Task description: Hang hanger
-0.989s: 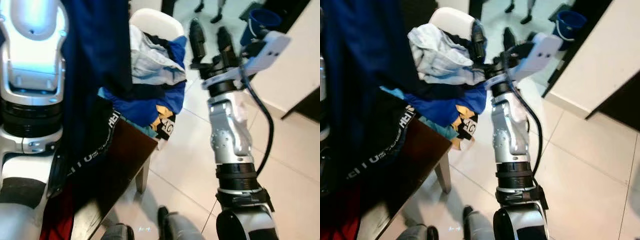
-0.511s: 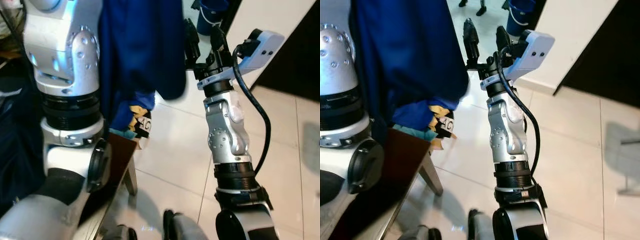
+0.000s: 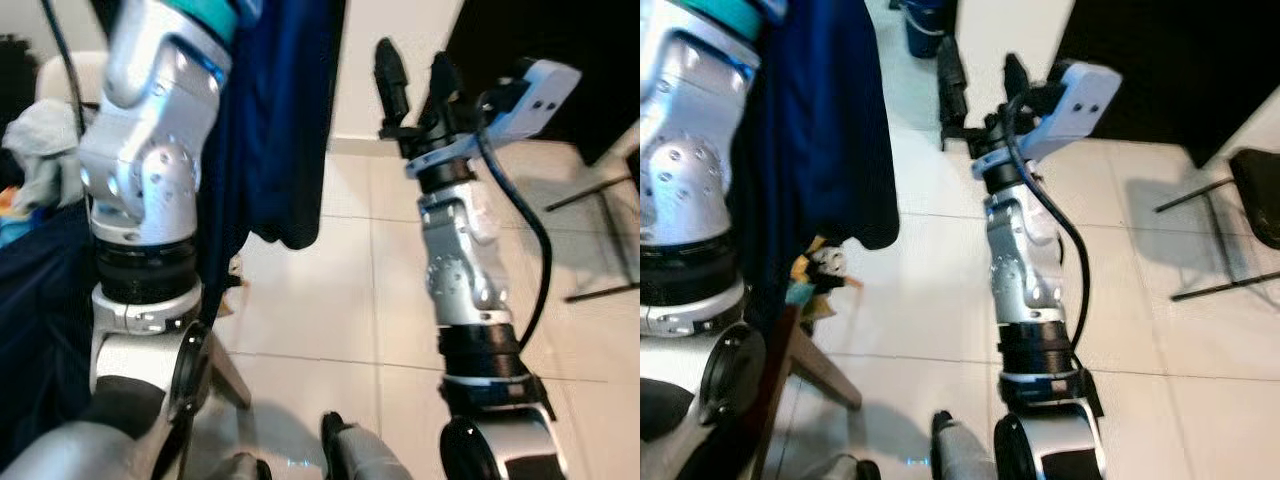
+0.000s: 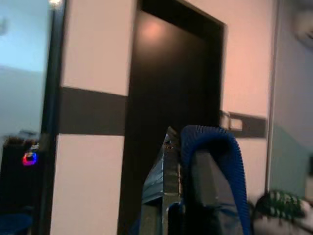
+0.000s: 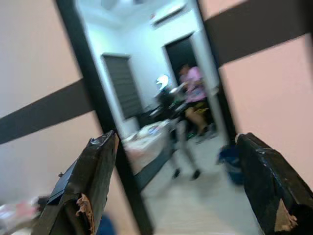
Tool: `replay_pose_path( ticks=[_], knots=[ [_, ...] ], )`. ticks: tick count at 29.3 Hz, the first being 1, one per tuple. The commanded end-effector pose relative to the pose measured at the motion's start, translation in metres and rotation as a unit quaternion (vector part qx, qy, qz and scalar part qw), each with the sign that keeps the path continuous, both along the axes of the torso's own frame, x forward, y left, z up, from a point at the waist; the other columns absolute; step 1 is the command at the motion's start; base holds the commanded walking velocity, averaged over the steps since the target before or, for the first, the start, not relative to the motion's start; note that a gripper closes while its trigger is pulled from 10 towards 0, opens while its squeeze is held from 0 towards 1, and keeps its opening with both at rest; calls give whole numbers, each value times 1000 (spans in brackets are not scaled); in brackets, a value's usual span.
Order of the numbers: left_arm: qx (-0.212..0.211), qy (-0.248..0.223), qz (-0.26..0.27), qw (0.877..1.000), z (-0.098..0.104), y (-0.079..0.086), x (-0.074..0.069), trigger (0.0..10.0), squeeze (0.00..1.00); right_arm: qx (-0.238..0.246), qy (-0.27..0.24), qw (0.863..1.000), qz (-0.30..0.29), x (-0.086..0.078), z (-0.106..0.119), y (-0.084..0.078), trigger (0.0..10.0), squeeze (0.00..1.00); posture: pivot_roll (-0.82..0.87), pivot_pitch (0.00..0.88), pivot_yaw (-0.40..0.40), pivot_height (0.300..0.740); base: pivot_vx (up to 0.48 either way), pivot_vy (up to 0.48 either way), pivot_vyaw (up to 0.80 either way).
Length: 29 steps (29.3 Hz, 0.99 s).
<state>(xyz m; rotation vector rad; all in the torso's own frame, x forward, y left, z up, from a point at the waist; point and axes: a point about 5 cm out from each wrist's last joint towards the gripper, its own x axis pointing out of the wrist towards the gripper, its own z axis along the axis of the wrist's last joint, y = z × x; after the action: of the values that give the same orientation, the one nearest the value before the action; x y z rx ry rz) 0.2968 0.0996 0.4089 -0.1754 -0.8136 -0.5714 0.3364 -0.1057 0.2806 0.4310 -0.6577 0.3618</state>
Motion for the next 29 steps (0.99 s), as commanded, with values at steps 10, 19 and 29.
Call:
replay_pose_path(
  ticks=[10, 19, 29],
  knots=[
    [68, 39, 69, 995, -26, -1, 15, 10000, 0, -6, -11, 1000, -20, -2, 5, -8, 10000, 0, 74, 100, 37, 740, 0, 0, -800],
    [64, 46, 54, 995, -30, -10, 13, 10000, 0, -11, -17, 999, -35, -2, 8, -14, 10000, 0, 53, 88, 45, 740, 0, 0, -800],
    [79, 47, 57, 994, -36, -15, 13, 10000, 0, -20, -28, 998, -50, -5, 12, -18, 10000, 0, 39, 78, 49, 740, 0, 0, -800]
  ],
)
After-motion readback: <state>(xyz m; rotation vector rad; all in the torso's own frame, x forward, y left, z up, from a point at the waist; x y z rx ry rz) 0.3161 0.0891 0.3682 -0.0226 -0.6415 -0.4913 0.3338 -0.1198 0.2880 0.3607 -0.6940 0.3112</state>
